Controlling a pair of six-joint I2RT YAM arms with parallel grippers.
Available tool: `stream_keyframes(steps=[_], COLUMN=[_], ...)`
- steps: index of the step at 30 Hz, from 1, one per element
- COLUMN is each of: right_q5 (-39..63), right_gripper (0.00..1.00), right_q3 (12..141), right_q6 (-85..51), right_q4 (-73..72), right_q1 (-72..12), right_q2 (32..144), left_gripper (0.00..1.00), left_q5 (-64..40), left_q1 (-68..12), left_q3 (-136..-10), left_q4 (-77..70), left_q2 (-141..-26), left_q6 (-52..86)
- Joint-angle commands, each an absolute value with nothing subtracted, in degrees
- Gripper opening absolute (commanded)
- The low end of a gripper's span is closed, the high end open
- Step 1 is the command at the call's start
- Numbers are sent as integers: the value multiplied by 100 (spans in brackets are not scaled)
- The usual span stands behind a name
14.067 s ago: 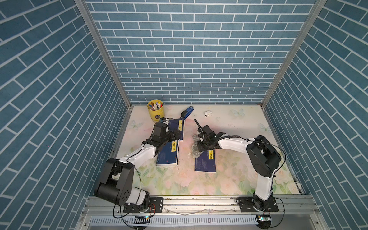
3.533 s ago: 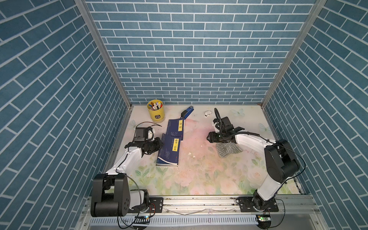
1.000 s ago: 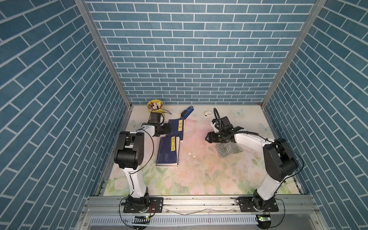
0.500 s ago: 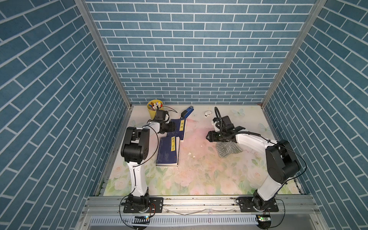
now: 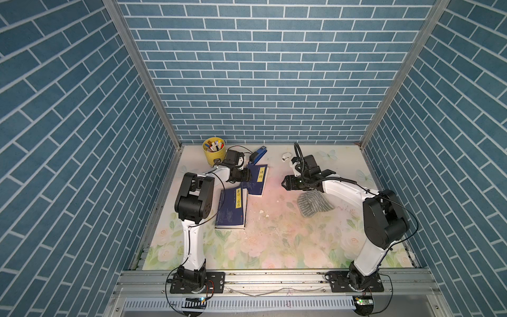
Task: Wipe the cover of the book
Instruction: Move the book to the center of the board.
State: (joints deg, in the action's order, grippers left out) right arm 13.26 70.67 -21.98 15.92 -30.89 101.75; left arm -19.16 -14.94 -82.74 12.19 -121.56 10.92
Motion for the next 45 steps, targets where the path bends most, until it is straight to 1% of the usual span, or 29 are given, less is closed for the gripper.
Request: stream_keyframes(steps=[1, 10, 15, 17, 19, 28, 37, 40, 42, 45], right_q5=[1231, 1021, 629, 647, 718, 848, 826, 850, 908, 1111], right_gripper=[65, 65, 65, 64, 62, 58, 52, 48, 42, 30], right_q3=[7224, 7408, 7479, 7440, 7370, 7107, 6835, 6762, 6741, 6732], right_q6=[-2012, -2162, -2247, -2325, -2380, -2469, -2608, -2636, -2645, -2678], right_q4=[1743, 1731, 1861, 1857, 1812, 1656, 1661, 1652, 1661, 1676], right_q1=[-3067, -3042, -2995, -2939, -2901, -2857, -2839, -2839, -2838, -2839], right_q2=[10330, 10537, 10634, 10644, 10650, 10775, 11002, 11042, 11095, 11196], left_gripper=[62, 61, 56, 52, 52, 51, 50, 50, 49, 49], left_q5=[-2179, -2277, -2335, -2346, -2338, -2307, -2294, -2304, -2332, -2417], left_q1=[-1645, -2110, -2289, -2362, -2451, -2877, -3092, -3121, -3142, -3163], left_q3=[-8424, -9036, -9210, -9200, -9156, -8543, -7423, -7220, -7150, -7071], left_q4=[1413, 1608, 1628, 1612, 1596, 1142, 365, 218, 129, 1], left_q2=[-12388, -12743, -12870, -12869, -12837, -12401, -11737, -11686, -11681, -11706], left_q6=[1167, 1271, 1444, 1538, 1615, 2022, 2407, 2465, 2488, 2518])
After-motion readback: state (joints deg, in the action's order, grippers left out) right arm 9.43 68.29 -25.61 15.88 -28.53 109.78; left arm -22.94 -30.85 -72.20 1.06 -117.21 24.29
